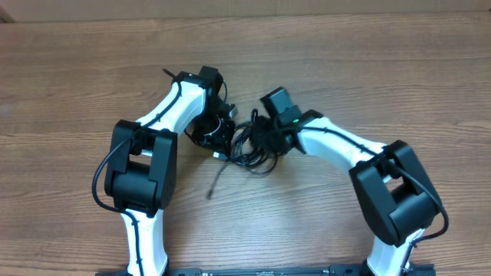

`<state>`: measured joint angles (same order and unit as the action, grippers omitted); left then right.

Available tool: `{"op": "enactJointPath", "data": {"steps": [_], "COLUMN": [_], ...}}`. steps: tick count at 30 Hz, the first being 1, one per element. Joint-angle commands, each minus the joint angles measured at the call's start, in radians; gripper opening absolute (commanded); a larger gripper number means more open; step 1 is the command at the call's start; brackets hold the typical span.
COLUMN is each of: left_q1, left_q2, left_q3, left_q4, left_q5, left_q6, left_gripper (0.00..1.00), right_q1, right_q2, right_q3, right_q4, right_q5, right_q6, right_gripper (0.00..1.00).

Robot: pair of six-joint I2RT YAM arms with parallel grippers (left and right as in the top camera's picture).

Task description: Untangle cables

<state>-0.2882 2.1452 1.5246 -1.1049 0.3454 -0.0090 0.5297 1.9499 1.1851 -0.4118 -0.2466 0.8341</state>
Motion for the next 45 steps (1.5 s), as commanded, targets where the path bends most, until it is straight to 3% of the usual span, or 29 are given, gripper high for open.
{"op": "enactJointPath", "data": {"steps": [1,3,5,10,14,20,38,45], "left_q1": [0.001,0.008,0.01,0.01,0.01,-0.007,-0.05,-0.085], "left_q2": [-0.01,-0.029,-0.056,-0.078,-0.072,-0.034,0.027,0.027], "left_q3": [0.012,0.048,0.102,0.22,0.249,0.227,0.193,0.172], "left_q4": [-0.013,-0.018,-0.016,-0.013,0.106,0.215,0.245,0.327], "left_q5": [0.064,0.064,0.063,0.061,0.006,0.004,0.04,0.051], "left_q6": [-0.023,-0.048,-0.087,-0.121,-0.243,-0.307,-0.326,-0.328], "left_gripper": [0.22,0.22,0.25,0.25,0.21,0.32,0.32,0.31], "right_q1": [-0.069,-0.089,-0.114,-0.148,-0.149,-0.148,-0.097,-0.096], "right_q2": [0.007,0.005,-0.005,-0.056,-0.064,-0.06,0.008,0.008], "right_q3": [0.001,0.001,0.002,0.002,0.001,0.0,-0.001,-0.001], "right_q4": [0.025,0.014,0.007,-0.001,-0.008,-0.072,-0.069,-0.069], "right_q5": [-0.169,-0.29,-0.414,-0.554,-0.452,-0.167,-0.154,-0.149], "right_q6": [-0.185,-0.268,-0.323,-0.372,-0.372,-0.284,-0.228,-0.228], "right_gripper": [0.24,0.25,0.35,0.37,0.39,0.27,0.25,0.25]}}
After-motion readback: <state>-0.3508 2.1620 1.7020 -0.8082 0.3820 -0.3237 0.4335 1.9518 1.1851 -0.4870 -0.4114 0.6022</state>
